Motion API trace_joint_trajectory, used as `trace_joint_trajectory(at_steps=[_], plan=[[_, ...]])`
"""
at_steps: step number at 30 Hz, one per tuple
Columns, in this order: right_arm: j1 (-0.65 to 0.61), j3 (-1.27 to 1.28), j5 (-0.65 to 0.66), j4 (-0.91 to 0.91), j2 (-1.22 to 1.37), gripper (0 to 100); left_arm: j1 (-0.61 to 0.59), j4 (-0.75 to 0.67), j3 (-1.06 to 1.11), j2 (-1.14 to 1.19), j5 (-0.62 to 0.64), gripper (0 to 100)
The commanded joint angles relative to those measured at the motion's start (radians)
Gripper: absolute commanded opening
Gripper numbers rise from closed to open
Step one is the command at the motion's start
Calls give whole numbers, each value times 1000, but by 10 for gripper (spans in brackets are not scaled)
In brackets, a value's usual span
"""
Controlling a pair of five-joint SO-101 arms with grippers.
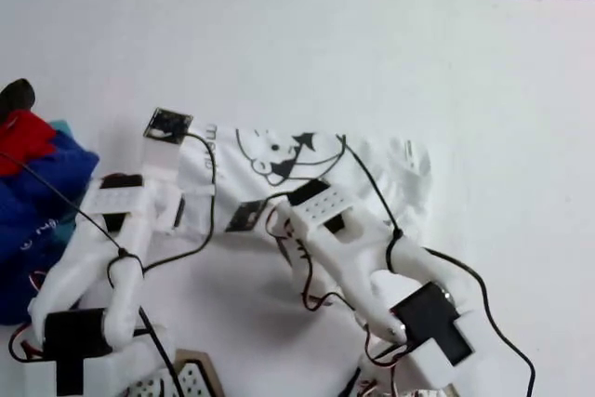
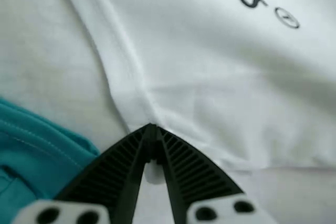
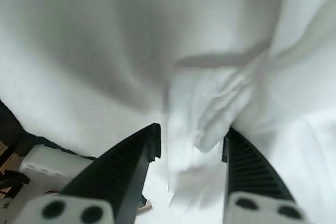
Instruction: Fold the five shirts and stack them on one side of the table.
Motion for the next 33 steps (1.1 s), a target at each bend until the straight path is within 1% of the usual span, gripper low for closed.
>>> trace_joint_trajectory(at_steps=[1, 4, 9, 13, 15, 18, 22, 27, 30, 33], plan=[[-2, -17, -3, -5, 7, 220, -5, -15, 2, -28, 2, 27], [-2, -5, -9, -39, 8, 220, -5, -15, 2, -28, 2, 27], [-15, 58, -63, -160, 51, 219, -6, -15, 2, -28, 2, 27], [-96, 44, -63, -157, 154, 218, -6, -15, 2, -28, 2, 27], [-102, 14, -64, -136, 166, 200, -8, -15, 2, -28, 2, 27], [-99, 9, -64, -136, 168, 146, -8, -15, 2, -28, 2, 27], [-47, 3, -66, -136, 168, 19, -8, -15, 2, -28, 2, 27], [70, 2, -57, -137, 159, 19, -8, -15, 2, -28, 2, 27], [91, -14, -20, -130, 157, 19, -8, -15, 2, -28, 2, 27], [96, -63, 31, -74, 157, 19, -8, -15, 2, -28, 2, 27]])
